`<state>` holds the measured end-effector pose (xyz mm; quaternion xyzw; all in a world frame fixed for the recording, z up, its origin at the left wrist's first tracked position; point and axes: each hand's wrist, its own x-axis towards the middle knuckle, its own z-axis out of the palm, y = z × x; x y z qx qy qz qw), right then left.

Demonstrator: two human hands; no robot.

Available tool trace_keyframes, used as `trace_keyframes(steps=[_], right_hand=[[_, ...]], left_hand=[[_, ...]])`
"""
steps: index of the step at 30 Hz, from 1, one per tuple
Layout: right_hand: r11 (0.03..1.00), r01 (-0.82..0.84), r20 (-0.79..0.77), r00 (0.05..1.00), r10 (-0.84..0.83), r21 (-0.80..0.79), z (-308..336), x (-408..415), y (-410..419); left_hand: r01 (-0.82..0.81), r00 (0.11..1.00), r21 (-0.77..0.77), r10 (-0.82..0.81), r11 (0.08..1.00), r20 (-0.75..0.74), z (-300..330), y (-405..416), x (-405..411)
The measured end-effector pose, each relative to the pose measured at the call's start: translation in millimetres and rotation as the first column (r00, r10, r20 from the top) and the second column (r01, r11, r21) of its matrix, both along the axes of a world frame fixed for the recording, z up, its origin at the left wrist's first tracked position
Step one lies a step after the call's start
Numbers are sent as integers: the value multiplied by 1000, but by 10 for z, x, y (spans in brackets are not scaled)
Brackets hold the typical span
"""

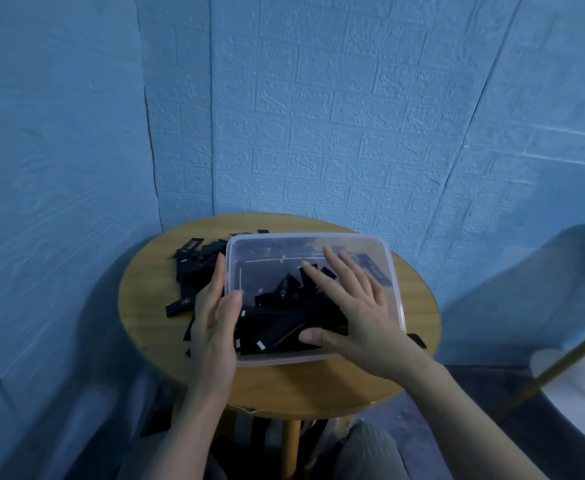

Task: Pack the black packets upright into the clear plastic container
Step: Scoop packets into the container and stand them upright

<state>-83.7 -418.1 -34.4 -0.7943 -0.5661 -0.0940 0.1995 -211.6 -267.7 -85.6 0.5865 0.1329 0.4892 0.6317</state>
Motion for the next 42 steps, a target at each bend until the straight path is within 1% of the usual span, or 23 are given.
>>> trace_keyframes(steps=[2, 3, 7, 10, 11, 14, 15, 17, 19, 21, 23, 25, 28, 30, 32, 33, 35, 36, 37, 39, 40, 41, 42], right_hand=[[996, -82, 73, 994, 79, 41, -20, 8, 79], [993, -89, 114, 990, 81, 73, -31, -2, 124], [965, 67, 224, 966, -127, 254, -83, -28, 286], [969, 89, 281, 947, -154, 232, -103, -61, 314], [971, 84, 249, 958, -140, 222, -89, -85, 313], [954, 109, 38, 991, -125, 280, 28, -66, 334], [949, 117, 19, 992, -128, 293, 75, -22, 357], [975, 95, 88, 989, -115, 200, 146, 94, 422], [998, 24, 154, 988, -32, 54, 150, 187, 514], [1000, -28, 177, 984, 26, 14, 116, 206, 587], [996, -37, 174, 985, 23, 80, 85, 200, 615], [981, -30, 129, 992, 5, 194, 78, 207, 589], [922, 14, 9, 1000, -19, 387, 133, 212, 469], [876, 49, -98, 995, -1, 480, 187, 184, 326], [872, 72, -212, 977, 38, 485, 199, 125, 154], [892, 57, -241, 969, 59, 449, 180, 102, 78], [943, 13, -234, 970, 69, 332, 112, 51, -35], [953, 12, -230, 971, 61, 303, 62, 42, -71], [948, 40, -250, 967, 42, 316, 28, 43, -93], [896, 183, -326, 944, -46, 404, 20, 69, -105], [873, 263, -331, 935, -126, 411, 31, 84, -97], [869, 334, -312, 923, -224, 365, 33, 108, -78], [883, 381, -277, 911, -306, 276, 40, 130, -50]], left_hand=[[3, 1000, -12, -3, 1000, 5, -18, 16, -1], [4, 1000, -7, -4, 1000, 2, -18, 16, 0], [-25, 1000, 9, 25, 1000, -2, -1, -4, 3], [-29, 999, 31, 29, 999, -12, -28, 21, 1], [-28, 999, 37, 28, 999, -19, -42, 32, 1], [-28, 999, 62, 29, 998, -26, -49, 34, -6], [-29, 999, 66, 31, 997, -29, -49, 32, -6], [-32, 999, 68, 34, 997, -33, -46, 22, -8], [-40, 998, 68, 43, 997, -40, -51, 26, -2], [-39, 998, 66, 42, 997, -44, -56, 31, -1], [-40, 998, 69, 43, 997, -44, -70, 41, 4], [-45, 998, 80, 48, 996, -34, -70, 41, 8], [-32, 999, 82, 33, 996, -10, -60, 32, 6], [-26, 1000, 74, 27, 997, -13, -57, 28, 6], [-29, 1000, 67, 30, 997, -9, -53, 26, 12], [-35, 999, 64, 35, 997, -5, -46, 19, 19], [-49, 999, 57, 50, 997, -11, -58, 16, 38], [-54, 998, 55, 55, 997, -16, -66, 17, 44], [-55, 998, 57, 56, 997, -18, -69, 18, 49], [-58, 998, 68, 59, 996, -22, -81, 17, 57], [-59, 998, 75, 62, 995, -30, -89, 17, 57], [-60, 997, 86, 63, 995, -36, -88, 14, 59], [-62, 997, 96, 66, 993, -40, -90, 15, 60]])
